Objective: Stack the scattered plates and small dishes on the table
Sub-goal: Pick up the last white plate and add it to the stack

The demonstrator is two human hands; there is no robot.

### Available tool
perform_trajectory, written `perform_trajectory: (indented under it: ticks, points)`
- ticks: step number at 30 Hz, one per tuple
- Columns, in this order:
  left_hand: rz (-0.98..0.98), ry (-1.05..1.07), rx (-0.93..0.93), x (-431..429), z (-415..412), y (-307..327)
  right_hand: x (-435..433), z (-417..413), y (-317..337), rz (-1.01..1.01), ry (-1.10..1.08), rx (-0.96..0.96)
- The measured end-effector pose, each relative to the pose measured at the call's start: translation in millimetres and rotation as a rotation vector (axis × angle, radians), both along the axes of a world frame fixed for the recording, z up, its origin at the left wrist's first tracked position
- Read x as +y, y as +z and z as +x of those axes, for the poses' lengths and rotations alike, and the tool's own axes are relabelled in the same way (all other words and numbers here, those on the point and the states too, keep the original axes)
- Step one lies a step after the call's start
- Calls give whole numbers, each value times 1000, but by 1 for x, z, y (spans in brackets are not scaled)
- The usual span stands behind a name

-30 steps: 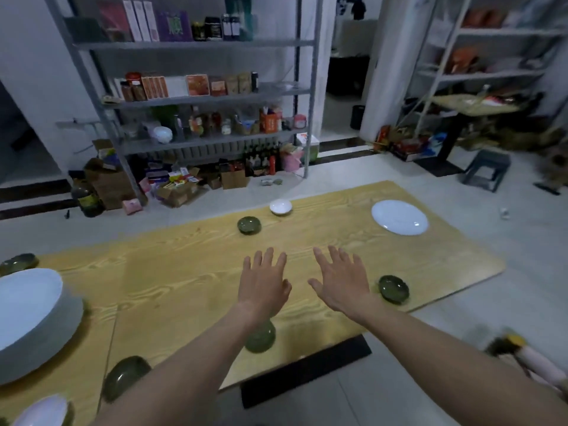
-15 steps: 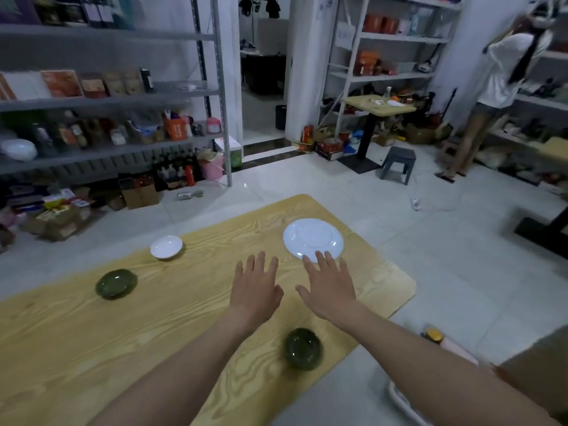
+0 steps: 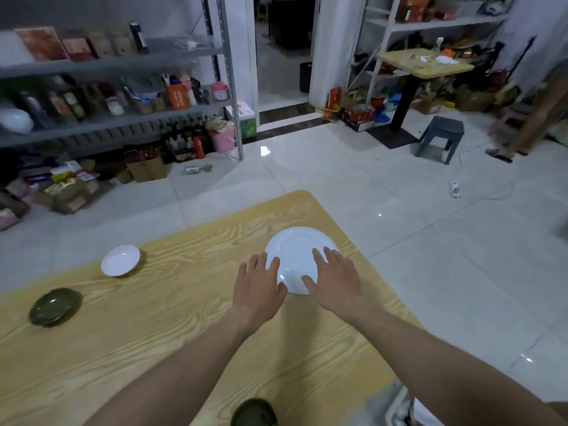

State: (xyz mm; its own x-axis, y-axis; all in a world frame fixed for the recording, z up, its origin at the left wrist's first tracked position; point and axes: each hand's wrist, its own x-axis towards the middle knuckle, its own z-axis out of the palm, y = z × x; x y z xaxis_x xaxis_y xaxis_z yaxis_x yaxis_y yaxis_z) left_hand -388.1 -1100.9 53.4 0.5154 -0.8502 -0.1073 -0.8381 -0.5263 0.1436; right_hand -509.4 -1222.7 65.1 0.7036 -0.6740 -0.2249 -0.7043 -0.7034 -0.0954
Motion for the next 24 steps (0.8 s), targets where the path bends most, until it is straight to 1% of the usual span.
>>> perform_trajectory:
  ticks: [2,6,10,13,16,20,24]
  points:
    - [3,143,136,-23,3,-12,-27,4,-13,132,-80,-56]
    - [-25,461,397,-69,15,-38,-83,16,-33,454,-338,-171]
    - [-108,778,615,-103,33,-70,-127,26,-59,641,-528,-260]
    - [-152,983,719,-118,45,-91,-145,31,-78,754,-624,-308]
    - [-158,1104,750,-125,52,-105,-158,38,-86,788,-677,-309]
    - [-181,1173,767,-128,55,-115,-171,44,-91,841,-745,-311]
    - [-215,1257,900,-127,66,-114,-177,48,-96,901,-802,-319]
